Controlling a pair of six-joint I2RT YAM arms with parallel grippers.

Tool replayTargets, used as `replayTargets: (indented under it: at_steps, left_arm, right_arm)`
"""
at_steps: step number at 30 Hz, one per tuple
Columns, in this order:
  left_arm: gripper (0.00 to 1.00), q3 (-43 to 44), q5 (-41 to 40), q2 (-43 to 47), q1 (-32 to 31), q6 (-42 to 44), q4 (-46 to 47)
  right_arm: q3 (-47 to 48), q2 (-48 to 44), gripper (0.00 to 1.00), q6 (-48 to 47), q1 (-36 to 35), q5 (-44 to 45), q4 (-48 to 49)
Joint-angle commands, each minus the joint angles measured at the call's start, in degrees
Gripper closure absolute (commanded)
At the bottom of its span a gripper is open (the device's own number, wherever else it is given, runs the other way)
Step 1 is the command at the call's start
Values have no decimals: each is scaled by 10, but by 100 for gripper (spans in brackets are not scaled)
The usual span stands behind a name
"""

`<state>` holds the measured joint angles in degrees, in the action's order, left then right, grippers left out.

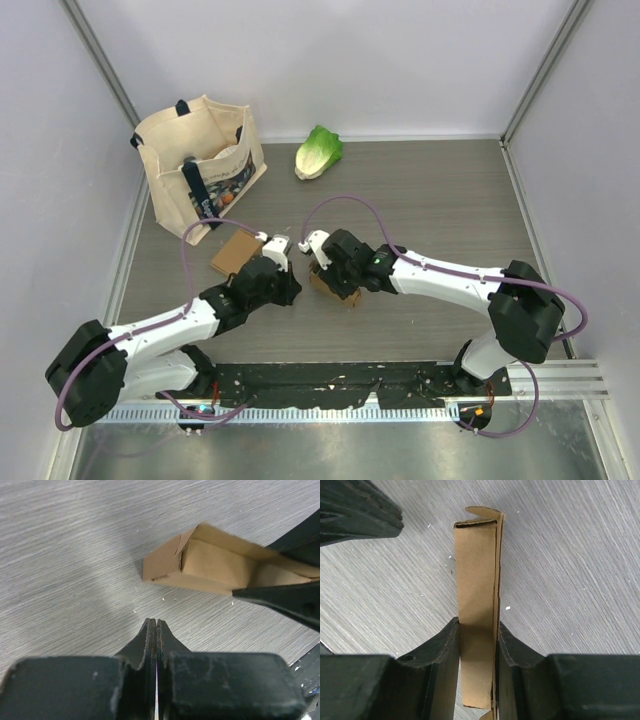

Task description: Fold the paper box

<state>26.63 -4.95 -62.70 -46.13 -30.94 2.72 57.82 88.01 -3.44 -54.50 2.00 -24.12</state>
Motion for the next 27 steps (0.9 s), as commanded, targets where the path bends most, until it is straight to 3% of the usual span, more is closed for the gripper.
replayTargets:
  at_steps: [1,6,7,9,10,13,17,24,27]
  left_arm:
    - [100,-9,-21,7,-4,-13,26]
    - [98,22,-30,27,-4,-13,-21]
    - [86,38,-33,29,-3,-12,-25]
    - [70,50,-13,31,11,-13,-39]
    - [55,59,-6,28,18,-18,-37]
    - [43,73,18,9,46,-28,-10]
    - [40,88,47,-23,69,-19,33]
    - [65,105,123,-79,75,2,93]
    - [65,104,138,-86,75,1,106]
  right_arm:
    - [-10,-14,71,11,3,27,31]
    - [-15,-10,71,5,4,16,33]
    - [-13,-8,71,2,3,13,25]
    - [-15,-8,71,-4,4,16,24]
    - [-17,-8,69,-6,3,15,24]
    - [-19,-13,65,-7,3,9,25]
    - [-16,-20,55,1,3,11,24]
    - [-24,-36,45,3,3,19,24]
    - [-23,-41,45,4,3,18,21]
